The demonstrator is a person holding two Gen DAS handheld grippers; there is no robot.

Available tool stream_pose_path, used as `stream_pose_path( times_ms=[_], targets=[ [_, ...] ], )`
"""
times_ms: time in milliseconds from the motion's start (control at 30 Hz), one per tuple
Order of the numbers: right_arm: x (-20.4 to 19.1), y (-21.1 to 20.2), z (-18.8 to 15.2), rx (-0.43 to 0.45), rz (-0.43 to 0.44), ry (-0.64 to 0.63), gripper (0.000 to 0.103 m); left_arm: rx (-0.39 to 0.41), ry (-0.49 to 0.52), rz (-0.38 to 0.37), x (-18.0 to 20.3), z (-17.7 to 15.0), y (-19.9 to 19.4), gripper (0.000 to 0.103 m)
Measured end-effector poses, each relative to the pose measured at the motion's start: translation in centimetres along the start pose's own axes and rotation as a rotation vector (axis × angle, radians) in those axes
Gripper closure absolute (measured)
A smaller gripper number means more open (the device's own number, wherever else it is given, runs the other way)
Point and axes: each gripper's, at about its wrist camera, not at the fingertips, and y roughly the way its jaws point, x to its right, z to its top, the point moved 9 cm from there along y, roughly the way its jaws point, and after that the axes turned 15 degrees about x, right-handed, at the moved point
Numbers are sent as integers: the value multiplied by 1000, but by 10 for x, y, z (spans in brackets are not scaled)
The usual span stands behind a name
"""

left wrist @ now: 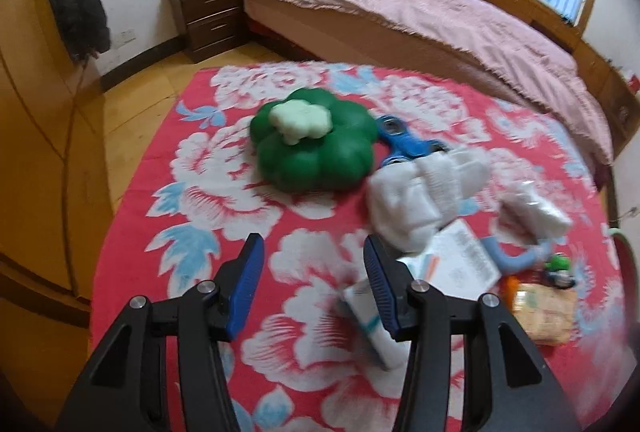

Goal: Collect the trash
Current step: 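Move both tools back over the table toward the remaining items, then grasp the white Meteospasmyl medicine box with the left tool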

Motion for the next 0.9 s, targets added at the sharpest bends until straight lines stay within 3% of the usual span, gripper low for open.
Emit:
stream_pose_path(
  times_ms=[400, 800, 900],
  targets=[
    [9, 1, -3, -3, -2, 17, 23, -43, -15, -44, 9, -26, -15, 51],
    [15, 0, -2, 4, -7, 24, 23, -51, -54, -188, 50, -26, -42, 51],
    [16, 0, -3, 2, -7, 26, 23, -44, -48, -213, 61, -25, -46, 46]
  ],
)
